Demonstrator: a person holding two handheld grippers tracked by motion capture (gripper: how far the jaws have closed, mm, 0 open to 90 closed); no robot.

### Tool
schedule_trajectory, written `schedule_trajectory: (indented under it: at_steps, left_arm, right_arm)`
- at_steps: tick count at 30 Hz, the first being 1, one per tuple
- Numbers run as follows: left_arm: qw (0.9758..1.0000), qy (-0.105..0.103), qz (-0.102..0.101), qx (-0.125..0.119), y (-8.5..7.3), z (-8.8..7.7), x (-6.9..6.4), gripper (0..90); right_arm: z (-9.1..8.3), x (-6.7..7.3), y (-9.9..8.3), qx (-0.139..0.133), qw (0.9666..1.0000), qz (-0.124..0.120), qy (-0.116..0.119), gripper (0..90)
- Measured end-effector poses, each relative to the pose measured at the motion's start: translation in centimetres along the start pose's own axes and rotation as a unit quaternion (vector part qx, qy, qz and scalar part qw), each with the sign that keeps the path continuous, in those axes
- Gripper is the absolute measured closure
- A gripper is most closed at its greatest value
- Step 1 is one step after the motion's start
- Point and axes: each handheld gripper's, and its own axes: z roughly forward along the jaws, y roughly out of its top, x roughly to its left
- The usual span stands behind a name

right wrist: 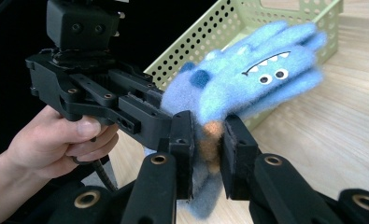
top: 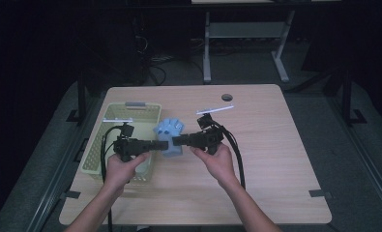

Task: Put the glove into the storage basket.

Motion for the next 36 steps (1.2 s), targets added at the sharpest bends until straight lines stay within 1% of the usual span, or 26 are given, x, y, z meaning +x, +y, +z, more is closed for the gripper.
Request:
schedule_trajectory:
  at_steps: [1,3,8,10,11,15,17,19,20,23,26,30,31,33,34,36]
  left_arm:
    - [1.0000,0.001,0.004,0.000,0.0,-0.1,0.1,72.1]
    - [1.0000,0.005,0.002,0.001,0.0,-0.4,0.2,72.1]
    - [1.0000,0.006,-0.002,0.000,0.0,-1.2,0.6,72.2]
    - [1.0000,0.005,-0.005,0.000,0.0,-1.7,0.8,72.2]
    - [1.0000,0.005,-0.007,-0.001,0.0,-1.9,0.9,72.2]
    - [1.0000,0.008,-0.005,0.002,0.1,-2.8,1.1,72.5]
    - [0.9999,0.006,-0.010,-0.001,0.2,-3.4,1.4,72.6]
    - [0.9999,0.007,-0.013,-0.001,0.2,-3.8,1.6,72.7]
    - [0.9999,0.006,-0.013,-0.001,0.2,-4.0,1.7,72.8]
    - [0.9998,0.007,-0.019,-0.005,0.3,-4.7,2.1,72.9]
    - [0.9997,0.009,-0.020,-0.005,0.3,-5.2,2.4,73.0]
    - [0.9996,0.009,-0.025,-0.008,0.4,-5.9,2.7,73.0]
    - [0.9996,0.010,-0.024,-0.009,0.4,-6.0,2.7,73.0]
    - [0.9996,0.012,-0.023,-0.008,0.6,-6.3,2.8,73.0]
    - [0.9996,0.012,-0.025,-0.008,0.6,-6.4,2.8,73.0]
    - [0.9996,0.011,-0.024,-0.009,0.8,-6.7,3.0,73.1]
  right_arm:
    - [0.1,0.0,0.0,-0.001,1.0000,0.000,0.002,76.4]
    - [0.5,0.1,0.1,0.000,1.0000,0.006,0.003,76.4]
    - [1.3,0.2,0.4,0.000,0.9999,0.005,0.010,76.4]
    - [1.6,0.4,0.5,0.001,0.9999,0.007,0.011,76.4]
    - [1.8,0.5,0.5,0.000,0.9999,0.002,0.012,76.4]
    - [2.7,1.0,0.8,0.002,0.9999,0.004,0.015,76.4]
    - [3.1,1.2,0.9,-0.002,0.9998,0.004,0.018,76.3]
    - [3.5,1.5,1.2,0.001,0.9998,0.005,0.017,76.4]
    - [3.7,1.5,1.2,0.002,0.9999,0.000,0.015,76.4]
    - [4.4,1.9,1.5,0.000,0.9999,0.000,0.017,76.3]
    - [5.0,2.3,1.8,0.003,0.9999,-0.007,0.012,76.2]
    - [5.6,2.5,2.1,0.002,0.9998,-0.013,0.016,76.2]
    - [5.7,2.5,2.2,0.002,0.9998,-0.008,0.017,76.2]
    - [6.0,2.5,2.3,0.000,0.9998,-0.008,0.021,76.2]
    - [6.1,2.5,2.4,0.001,0.9997,-0.004,0.022,76.1]
    - [6.3,2.6,2.6,-0.002,0.9997,-0.004,0.023,76.1]
